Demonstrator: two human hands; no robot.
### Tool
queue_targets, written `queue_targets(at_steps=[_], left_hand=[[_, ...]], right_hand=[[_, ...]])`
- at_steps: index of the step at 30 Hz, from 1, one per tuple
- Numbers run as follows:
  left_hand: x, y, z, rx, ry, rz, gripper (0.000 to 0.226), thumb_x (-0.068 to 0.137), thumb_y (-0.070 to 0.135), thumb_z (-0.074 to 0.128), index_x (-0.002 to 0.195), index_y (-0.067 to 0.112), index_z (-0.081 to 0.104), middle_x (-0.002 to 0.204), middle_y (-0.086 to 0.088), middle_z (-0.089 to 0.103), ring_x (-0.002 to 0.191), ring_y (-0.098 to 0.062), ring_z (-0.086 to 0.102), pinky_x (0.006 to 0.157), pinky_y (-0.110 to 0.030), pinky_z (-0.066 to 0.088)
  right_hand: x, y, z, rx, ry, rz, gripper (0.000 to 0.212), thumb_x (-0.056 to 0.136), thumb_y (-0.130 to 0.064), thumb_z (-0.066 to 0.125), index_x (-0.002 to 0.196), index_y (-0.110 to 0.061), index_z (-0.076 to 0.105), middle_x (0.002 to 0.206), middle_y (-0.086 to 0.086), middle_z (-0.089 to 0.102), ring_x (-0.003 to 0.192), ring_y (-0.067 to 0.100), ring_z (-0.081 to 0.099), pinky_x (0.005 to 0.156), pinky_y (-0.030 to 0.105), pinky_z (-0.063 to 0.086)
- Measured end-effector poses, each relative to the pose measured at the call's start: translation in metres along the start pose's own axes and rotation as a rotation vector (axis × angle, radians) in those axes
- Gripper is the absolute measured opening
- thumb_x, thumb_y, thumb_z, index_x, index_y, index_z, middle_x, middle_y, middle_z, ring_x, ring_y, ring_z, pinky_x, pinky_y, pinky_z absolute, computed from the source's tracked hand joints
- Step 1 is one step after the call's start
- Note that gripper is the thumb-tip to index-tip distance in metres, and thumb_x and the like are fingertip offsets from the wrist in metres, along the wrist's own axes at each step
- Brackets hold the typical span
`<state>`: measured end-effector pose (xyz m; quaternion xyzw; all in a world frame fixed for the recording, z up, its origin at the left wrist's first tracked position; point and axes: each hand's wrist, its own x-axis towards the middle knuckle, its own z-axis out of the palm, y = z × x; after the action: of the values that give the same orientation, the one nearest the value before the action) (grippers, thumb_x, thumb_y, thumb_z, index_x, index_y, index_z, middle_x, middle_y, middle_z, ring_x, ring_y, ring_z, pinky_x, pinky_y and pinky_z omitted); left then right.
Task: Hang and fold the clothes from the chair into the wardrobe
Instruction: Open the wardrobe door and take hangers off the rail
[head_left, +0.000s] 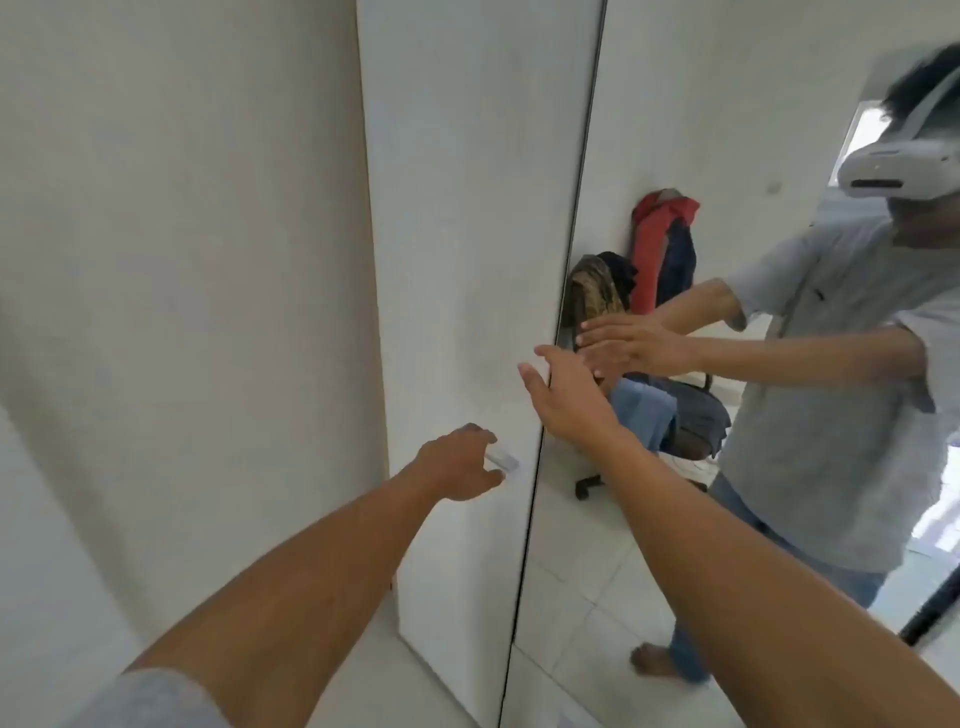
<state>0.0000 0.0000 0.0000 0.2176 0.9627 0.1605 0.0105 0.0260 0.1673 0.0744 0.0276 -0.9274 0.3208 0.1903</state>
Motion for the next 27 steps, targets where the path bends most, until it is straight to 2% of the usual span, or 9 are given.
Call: queue_targets(at_steps=[4, 9, 13, 17, 21, 24, 26, 27], left_hand=[[0.03, -0.007, 0.03, -0.048, -0.07, 0.013, 0.069, 0.093, 0.048, 0.059, 0.152, 0.022, 0.033, 0.159, 0.002, 0.032, 0.142, -0.024, 0.038, 0.11, -0.041, 0.036], [0.059, -0.02, 0.061, -0.058, -0.192, -0.009, 0.08, 0.096, 0.048, 0.056, 0.158, 0.022, 0.013, 0.165, 0.001, 0.019, 0.147, -0.026, 0.03, 0.117, -0.042, 0.03], [0.07, -0.026, 0.077, -0.049, -0.235, -0.044, 0.084, 0.096, 0.047, 0.056, 0.158, 0.023, 0.005, 0.164, -0.004, 0.021, 0.145, -0.029, 0.034, 0.115, -0.044, 0.033], [0.077, -0.032, 0.088, -0.069, -0.268, -0.069, 0.095, 0.094, 0.049, 0.056, 0.155, 0.032, -0.015, 0.164, -0.006, 0.023, 0.14, -0.032, 0.041, 0.112, -0.045, 0.038], [0.071, -0.029, 0.091, -0.125, -0.153, -0.006, 0.102, 0.097, 0.045, 0.055, 0.142, 0.046, -0.036, 0.164, -0.005, 0.02, 0.119, -0.034, 0.061, 0.1, -0.045, 0.05], [0.06, -0.023, 0.091, -0.174, -0.054, 0.044, 0.1, 0.097, 0.046, 0.055, 0.143, 0.049, -0.034, 0.163, -0.008, 0.024, 0.095, -0.03, 0.069, 0.087, -0.04, 0.055], [0.051, -0.023, 0.088, -0.162, -0.002, 0.051, 0.095, 0.098, 0.049, 0.052, 0.146, 0.048, -0.03, 0.16, -0.01, 0.032, 0.075, -0.021, 0.065, 0.079, -0.035, 0.053], [0.046, -0.024, 0.086, -0.146, 0.015, 0.05, 0.093, 0.098, 0.051, 0.051, 0.146, 0.049, -0.029, 0.158, -0.01, 0.035, 0.067, -0.015, 0.061, 0.077, -0.034, 0.052]], right_hand=[[0.013, 0.024, 0.024, 0.006, 0.096, -0.006, 0.056, 0.103, -0.045, 0.039, 0.151, -0.017, 0.031, 0.158, 0.007, 0.033, 0.146, 0.025, 0.03, 0.117, 0.051, 0.031], [0.018, 0.049, 0.047, -0.015, 0.205, -0.119, 0.054, 0.105, -0.036, 0.041, 0.151, -0.011, 0.031, 0.155, 0.01, 0.038, 0.143, 0.024, 0.037, 0.115, 0.041, 0.036], [0.025, 0.052, 0.058, 0.028, 0.306, -0.173, 0.053, 0.104, -0.036, 0.039, 0.149, -0.009, 0.034, 0.151, 0.012, 0.043, 0.139, 0.024, 0.042, 0.113, 0.041, 0.04], [0.035, 0.055, 0.058, 0.064, 0.37, -0.197, 0.054, 0.103, -0.038, 0.037, 0.147, -0.006, 0.038, 0.144, 0.013, 0.05, 0.133, 0.024, 0.048, 0.109, 0.041, 0.044], [0.038, 0.058, 0.057, 0.132, 0.367, -0.231, 0.052, 0.105, -0.034, 0.044, 0.149, -0.006, 0.036, 0.143, 0.01, 0.05, 0.13, 0.018, 0.049, 0.107, 0.029, 0.044], [0.042, 0.064, 0.059, 0.132, 0.386, -0.275, 0.056, 0.106, -0.038, 0.042, 0.154, -0.015, 0.027, 0.139, 0.008, 0.05, 0.128, 0.023, 0.051, 0.1, 0.032, 0.051], [0.046, 0.064, 0.062, 0.139, 0.396, -0.316, 0.055, 0.106, -0.034, 0.041, 0.156, -0.016, 0.025, 0.132, 0.008, 0.053, 0.114, 0.024, 0.057, 0.091, 0.034, 0.055], [0.047, 0.062, 0.064, 0.144, 0.406, -0.335, 0.054, 0.106, -0.03, 0.042, 0.155, -0.014, 0.028, 0.126, 0.008, 0.057, 0.101, 0.02, 0.059, 0.083, 0.032, 0.057]])
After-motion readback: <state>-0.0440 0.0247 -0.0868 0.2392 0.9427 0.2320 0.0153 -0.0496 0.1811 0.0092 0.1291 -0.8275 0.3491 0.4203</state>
